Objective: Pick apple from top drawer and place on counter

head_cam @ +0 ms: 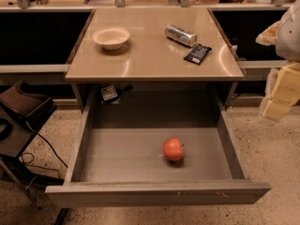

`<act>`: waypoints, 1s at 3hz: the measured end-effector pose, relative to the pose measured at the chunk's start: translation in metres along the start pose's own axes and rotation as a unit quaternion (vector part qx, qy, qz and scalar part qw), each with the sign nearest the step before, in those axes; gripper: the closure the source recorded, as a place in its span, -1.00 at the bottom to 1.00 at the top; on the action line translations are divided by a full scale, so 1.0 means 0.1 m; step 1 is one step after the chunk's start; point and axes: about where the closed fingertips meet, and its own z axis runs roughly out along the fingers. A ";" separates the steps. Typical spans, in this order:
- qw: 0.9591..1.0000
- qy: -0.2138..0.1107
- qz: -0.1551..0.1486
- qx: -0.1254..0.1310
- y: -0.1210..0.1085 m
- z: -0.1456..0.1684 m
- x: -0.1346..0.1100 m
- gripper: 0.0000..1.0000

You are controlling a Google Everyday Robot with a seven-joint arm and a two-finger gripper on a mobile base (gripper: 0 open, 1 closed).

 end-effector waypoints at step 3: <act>0.999 -0.034 -0.010 -0.034 -0.09 0.36 0.06 -1.00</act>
Offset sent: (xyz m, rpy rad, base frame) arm 0.0083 -0.0043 -0.0139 0.0346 0.0209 0.0249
